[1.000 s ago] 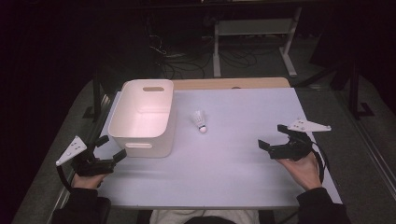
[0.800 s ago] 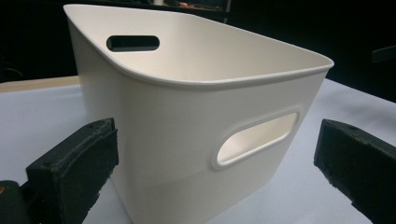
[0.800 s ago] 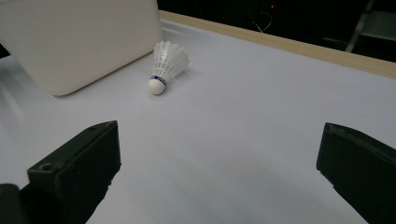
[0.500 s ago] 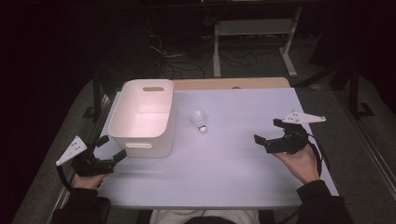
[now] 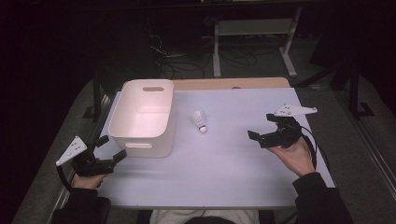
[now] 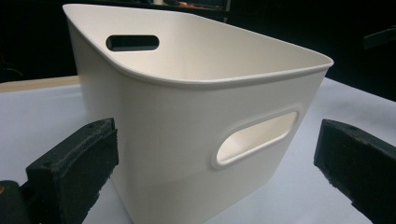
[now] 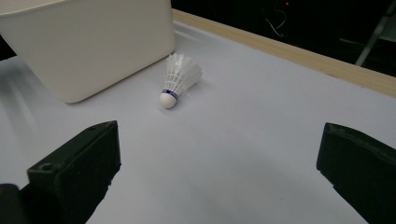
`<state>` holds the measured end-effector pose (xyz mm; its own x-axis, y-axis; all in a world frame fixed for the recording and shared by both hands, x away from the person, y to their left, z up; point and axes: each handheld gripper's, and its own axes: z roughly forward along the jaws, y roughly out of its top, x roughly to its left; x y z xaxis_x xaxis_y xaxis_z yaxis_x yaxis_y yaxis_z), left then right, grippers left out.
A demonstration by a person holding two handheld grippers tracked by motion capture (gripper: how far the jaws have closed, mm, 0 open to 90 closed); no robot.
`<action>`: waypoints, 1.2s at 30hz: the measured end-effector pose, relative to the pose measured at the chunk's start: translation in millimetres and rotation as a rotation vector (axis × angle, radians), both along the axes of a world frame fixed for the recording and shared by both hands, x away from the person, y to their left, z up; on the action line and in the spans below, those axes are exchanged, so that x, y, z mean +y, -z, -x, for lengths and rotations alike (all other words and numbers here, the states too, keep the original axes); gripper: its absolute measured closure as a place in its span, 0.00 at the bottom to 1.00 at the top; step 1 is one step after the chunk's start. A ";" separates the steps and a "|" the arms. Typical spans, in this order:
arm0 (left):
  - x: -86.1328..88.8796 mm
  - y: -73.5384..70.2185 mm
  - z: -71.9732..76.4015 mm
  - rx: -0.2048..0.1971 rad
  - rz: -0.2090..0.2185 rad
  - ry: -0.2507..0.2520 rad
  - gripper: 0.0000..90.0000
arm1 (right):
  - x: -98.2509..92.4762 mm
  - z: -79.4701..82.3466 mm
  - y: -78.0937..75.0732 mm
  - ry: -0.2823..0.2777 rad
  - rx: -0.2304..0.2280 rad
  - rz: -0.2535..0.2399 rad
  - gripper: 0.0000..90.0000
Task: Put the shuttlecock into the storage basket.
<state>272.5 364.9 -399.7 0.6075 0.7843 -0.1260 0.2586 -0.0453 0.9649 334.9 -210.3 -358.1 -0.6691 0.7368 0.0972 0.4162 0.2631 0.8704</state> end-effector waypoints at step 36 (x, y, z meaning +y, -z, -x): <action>0.3 -0.1 0.4 -0.001 0.001 -0.001 0.00 | 48.0 -34.7 -13.8 -0.096 0.045 0.036 0.00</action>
